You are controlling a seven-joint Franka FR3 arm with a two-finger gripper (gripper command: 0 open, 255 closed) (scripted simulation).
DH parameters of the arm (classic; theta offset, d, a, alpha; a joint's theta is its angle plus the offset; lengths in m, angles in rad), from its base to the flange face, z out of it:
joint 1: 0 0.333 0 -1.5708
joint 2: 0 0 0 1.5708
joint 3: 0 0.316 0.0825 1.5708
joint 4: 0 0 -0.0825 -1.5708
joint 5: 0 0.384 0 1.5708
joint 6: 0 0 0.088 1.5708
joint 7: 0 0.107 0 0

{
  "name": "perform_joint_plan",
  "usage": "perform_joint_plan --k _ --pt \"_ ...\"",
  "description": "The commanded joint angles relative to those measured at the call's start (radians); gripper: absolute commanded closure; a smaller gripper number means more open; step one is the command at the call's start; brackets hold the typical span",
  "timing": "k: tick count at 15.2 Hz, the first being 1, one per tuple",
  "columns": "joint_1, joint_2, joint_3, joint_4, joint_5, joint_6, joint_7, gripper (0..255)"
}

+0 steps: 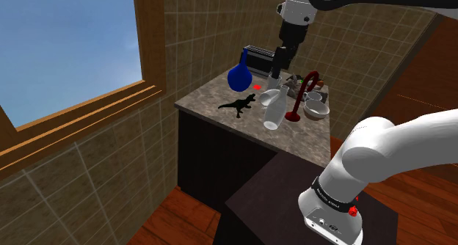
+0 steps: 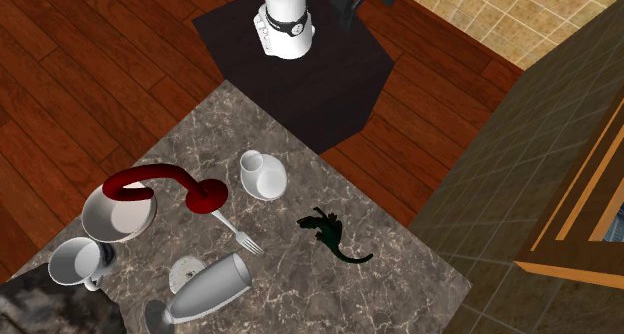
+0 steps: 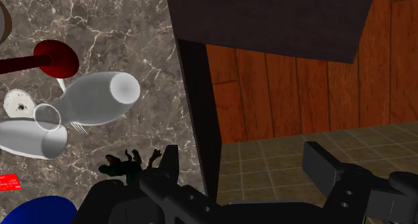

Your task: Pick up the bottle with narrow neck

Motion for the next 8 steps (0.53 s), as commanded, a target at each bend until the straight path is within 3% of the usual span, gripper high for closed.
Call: perform_joint_plan --k 1,8 --pt "0.000 0.000 0.000 0.000 0.000 0.000 0.000 0" --pt "-0.064 0.072 -0.154 -0.052 -0.062 0.149 -0.128 0"
